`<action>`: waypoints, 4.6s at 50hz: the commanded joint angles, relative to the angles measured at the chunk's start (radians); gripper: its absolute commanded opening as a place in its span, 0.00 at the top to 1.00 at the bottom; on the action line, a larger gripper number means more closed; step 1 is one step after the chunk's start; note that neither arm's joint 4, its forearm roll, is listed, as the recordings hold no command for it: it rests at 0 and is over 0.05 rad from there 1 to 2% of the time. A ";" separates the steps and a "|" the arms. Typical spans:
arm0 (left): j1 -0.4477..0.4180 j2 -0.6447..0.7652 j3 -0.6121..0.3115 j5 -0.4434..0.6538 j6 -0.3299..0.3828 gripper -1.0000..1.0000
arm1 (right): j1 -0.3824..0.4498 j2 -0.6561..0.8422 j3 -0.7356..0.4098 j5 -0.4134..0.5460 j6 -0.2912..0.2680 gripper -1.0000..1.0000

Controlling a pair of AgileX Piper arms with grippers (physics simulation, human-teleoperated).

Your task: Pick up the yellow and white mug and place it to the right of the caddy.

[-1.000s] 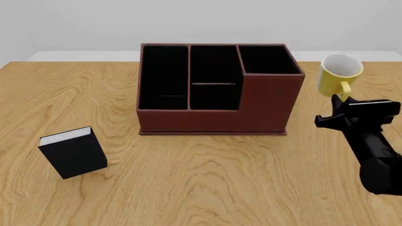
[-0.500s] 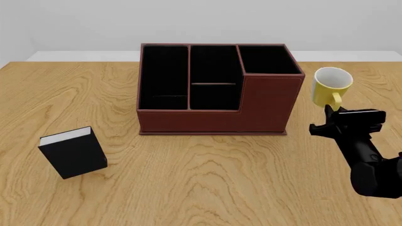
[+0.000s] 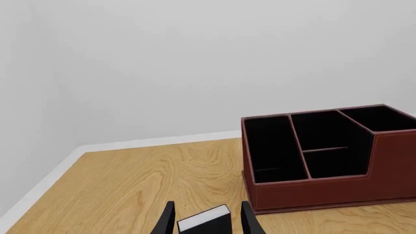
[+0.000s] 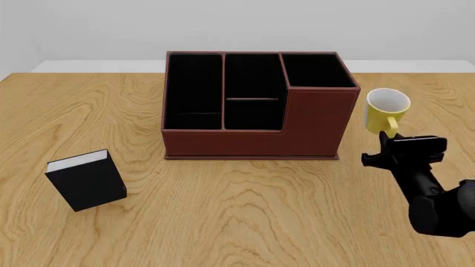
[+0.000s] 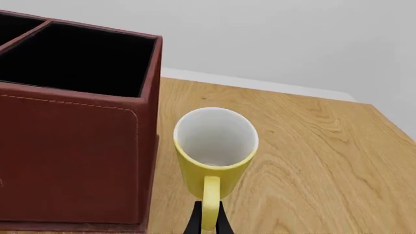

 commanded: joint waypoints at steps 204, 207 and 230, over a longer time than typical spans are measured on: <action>-0.045 0.000 0.035 -0.003 0.017 0.00 | -0.068 0.258 -0.013 -0.089 0.003 0.00; -0.045 0.000 0.034 -0.002 0.017 0.00 | -0.066 0.227 0.009 -0.089 0.001 0.00; -0.065 0.000 0.037 -0.014 0.009 0.00 | -0.037 -0.088 0.227 -0.089 -0.026 0.00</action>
